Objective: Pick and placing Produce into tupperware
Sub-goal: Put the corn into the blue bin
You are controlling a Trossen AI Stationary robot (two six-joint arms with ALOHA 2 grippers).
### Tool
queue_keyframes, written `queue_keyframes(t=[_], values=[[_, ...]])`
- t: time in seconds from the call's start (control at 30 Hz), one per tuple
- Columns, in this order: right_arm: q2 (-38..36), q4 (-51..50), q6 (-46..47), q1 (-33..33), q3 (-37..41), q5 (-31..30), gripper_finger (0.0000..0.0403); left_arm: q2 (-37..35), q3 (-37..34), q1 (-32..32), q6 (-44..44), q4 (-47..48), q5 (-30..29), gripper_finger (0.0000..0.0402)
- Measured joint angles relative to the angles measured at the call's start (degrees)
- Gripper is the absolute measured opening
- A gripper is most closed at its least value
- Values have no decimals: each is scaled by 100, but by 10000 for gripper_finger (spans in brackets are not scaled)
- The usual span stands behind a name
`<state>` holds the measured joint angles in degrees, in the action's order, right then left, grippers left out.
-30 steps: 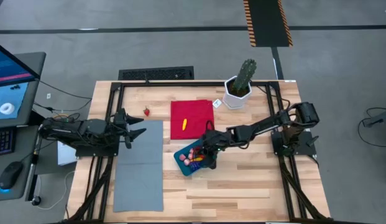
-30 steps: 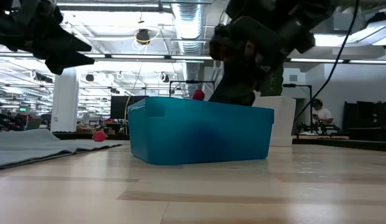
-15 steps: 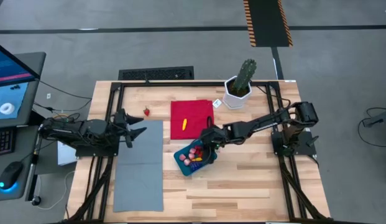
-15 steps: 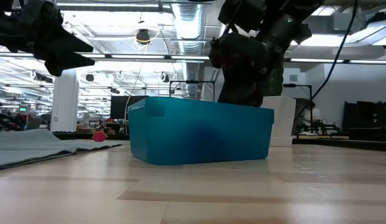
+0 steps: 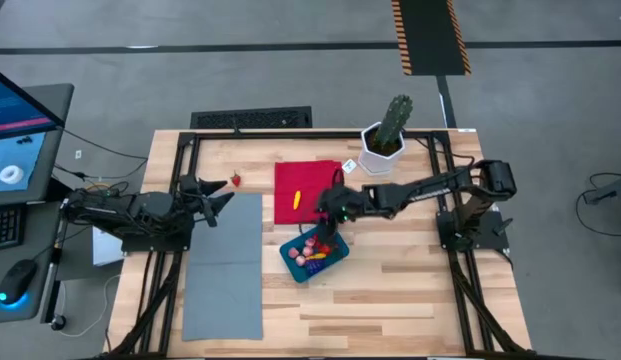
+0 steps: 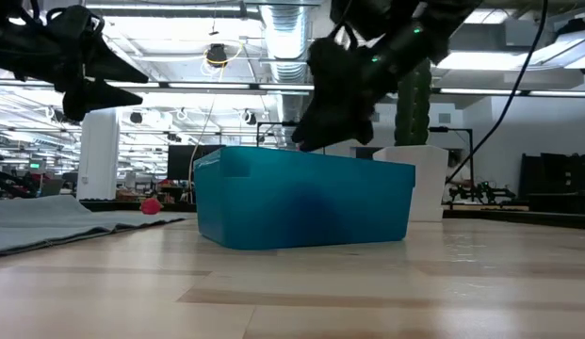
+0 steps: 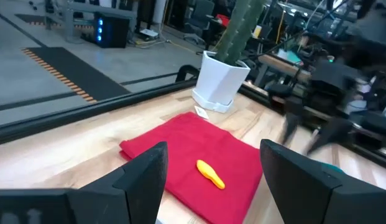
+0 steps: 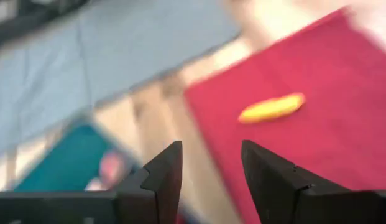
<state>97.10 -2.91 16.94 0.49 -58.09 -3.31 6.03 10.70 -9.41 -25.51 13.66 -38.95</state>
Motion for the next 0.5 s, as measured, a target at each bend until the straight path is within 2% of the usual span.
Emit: queue_keyframes(t=[0.17,0.5], values=[[2,3,760,-605,-324,165,181,-1,0,0,-55,54,8,245],[104,-14,2685,-1582,-1011,1731,176,-1,0,0,-28,180,12,245]])
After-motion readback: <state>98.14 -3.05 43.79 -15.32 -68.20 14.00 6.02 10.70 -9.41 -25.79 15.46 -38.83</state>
